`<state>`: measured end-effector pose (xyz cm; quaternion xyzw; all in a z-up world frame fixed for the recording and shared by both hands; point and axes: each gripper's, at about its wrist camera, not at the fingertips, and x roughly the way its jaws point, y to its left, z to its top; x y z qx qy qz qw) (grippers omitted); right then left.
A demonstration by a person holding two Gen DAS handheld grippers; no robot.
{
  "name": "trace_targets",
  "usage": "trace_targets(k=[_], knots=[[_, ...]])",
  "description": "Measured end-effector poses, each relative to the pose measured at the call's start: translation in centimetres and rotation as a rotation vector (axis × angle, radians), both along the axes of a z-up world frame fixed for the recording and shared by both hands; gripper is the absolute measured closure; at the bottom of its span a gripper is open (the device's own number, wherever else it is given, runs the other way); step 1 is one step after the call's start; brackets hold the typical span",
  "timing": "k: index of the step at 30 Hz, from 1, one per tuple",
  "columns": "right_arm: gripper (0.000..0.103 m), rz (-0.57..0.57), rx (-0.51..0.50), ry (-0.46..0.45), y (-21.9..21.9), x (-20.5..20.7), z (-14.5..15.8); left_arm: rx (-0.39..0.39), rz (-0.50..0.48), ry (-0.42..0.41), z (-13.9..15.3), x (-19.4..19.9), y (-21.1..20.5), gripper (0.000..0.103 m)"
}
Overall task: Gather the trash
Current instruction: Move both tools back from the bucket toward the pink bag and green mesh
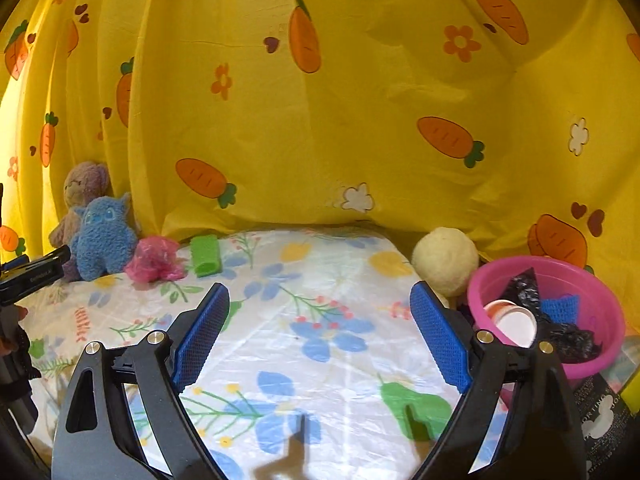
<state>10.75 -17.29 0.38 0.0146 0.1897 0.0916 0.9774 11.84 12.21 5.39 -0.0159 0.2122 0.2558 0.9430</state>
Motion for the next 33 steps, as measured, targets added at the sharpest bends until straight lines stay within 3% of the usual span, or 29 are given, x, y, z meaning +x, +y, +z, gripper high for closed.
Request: trace_targets(k=[6, 13, 21, 29, 30, 33], knots=[[0.014, 0.062, -0.017, 0.010, 4.8, 2.3, 0.8, -0.004, 0.107, -0.008, 1.2, 0.4, 4.2, 0.009], [0.014, 0.101, -0.046, -0.017, 9.9, 6.3, 1.7, -0.025, 0.160, -0.022, 1.7, 2.7, 7.1, 0.009], [0.015, 0.151, -0.044, 0.012, 13.8, 12.5, 0.3, -0.007, 0.202, -0.035, 0.5, 6.6, 9.0, 0.009], [0.015, 0.167, -0.074, 0.091, 17.9, 19.4, -2.9, -0.092, 0.158, -0.030, -3.0, 10.9, 10.8, 0.009], [0.019, 0.165, -0.079, 0.112, 18.5, 20.3, -3.4, -0.108, 0.149, -0.028, -3.5, 11.3, 10.9, 0.009], [0.022, 0.167, -0.074, 0.193, 19.8, 22.9, -5.1, -0.200, 0.095, -0.023, -4.8, 12.5, 11.6, 0.009]])
